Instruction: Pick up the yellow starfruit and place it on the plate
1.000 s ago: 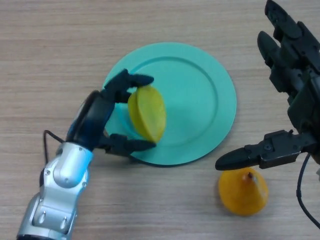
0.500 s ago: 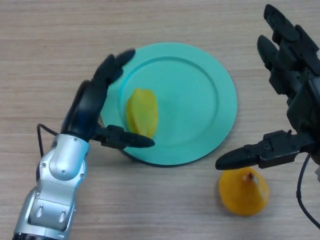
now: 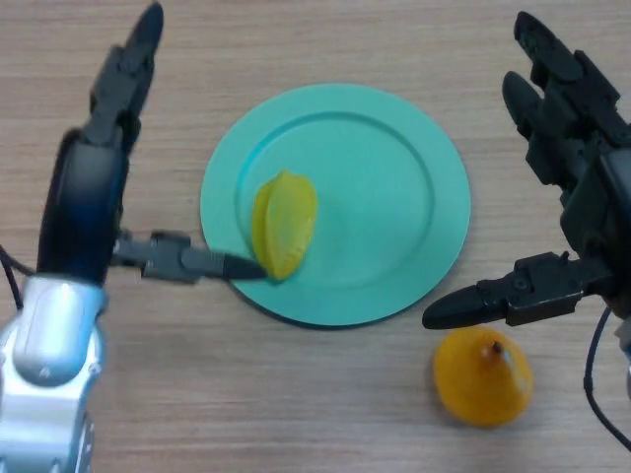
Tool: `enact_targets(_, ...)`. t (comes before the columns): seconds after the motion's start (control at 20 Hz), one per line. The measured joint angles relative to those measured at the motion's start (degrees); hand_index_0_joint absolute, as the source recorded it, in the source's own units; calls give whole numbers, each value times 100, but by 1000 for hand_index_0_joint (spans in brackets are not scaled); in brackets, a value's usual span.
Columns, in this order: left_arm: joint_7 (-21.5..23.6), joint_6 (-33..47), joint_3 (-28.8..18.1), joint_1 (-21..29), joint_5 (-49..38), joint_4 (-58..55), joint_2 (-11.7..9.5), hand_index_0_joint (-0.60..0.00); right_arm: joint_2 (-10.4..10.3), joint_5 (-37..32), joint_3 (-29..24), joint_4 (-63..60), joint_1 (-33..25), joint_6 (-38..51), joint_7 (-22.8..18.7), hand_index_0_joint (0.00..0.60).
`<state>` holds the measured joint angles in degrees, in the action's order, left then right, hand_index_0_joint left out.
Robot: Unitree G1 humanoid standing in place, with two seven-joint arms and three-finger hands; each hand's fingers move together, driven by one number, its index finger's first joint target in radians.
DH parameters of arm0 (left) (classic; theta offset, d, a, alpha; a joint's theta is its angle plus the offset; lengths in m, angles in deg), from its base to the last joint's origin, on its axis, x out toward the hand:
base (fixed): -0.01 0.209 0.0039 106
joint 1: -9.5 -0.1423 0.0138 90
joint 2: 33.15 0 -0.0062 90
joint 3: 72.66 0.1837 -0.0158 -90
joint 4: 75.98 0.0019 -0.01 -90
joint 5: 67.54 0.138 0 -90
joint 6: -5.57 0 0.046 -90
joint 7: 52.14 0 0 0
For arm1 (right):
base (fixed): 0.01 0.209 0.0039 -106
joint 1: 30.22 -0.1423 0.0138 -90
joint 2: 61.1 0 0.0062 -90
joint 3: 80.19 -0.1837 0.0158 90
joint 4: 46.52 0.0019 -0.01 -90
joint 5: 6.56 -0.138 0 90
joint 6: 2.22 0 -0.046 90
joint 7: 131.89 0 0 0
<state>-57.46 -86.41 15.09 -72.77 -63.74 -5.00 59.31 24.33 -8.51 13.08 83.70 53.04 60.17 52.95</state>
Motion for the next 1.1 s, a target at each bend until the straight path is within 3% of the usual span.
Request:
enact_targets(0.15, -590, -567, -170, -353, -835, -943, -44, 0, 0, 1, -3, -119, -41, 40, 2, 0)
enact_targets(0.25, -794, -1416, -550, -562, -1820, -1469, -94, 0, 1, -6, -9, -161, -33, 62, 2, 0)
enact_targets(0.35, -771, -1771, -872, -646, -2088, -1444, -111, 0, 6, -13, -15, -162, -33, 62, 3, 0)
enact_targets(0.6, -563, -1955, -1016, -640, -2120, -1390, -197, 0, 42, -18, -17, -182, -30, 63, 2, 0)
enact_targets(1.1, -563, -1956, -957, -571, -2054, -1436, -201, 0, 46, -18, -17, -170, -33, 63, 7, 0)
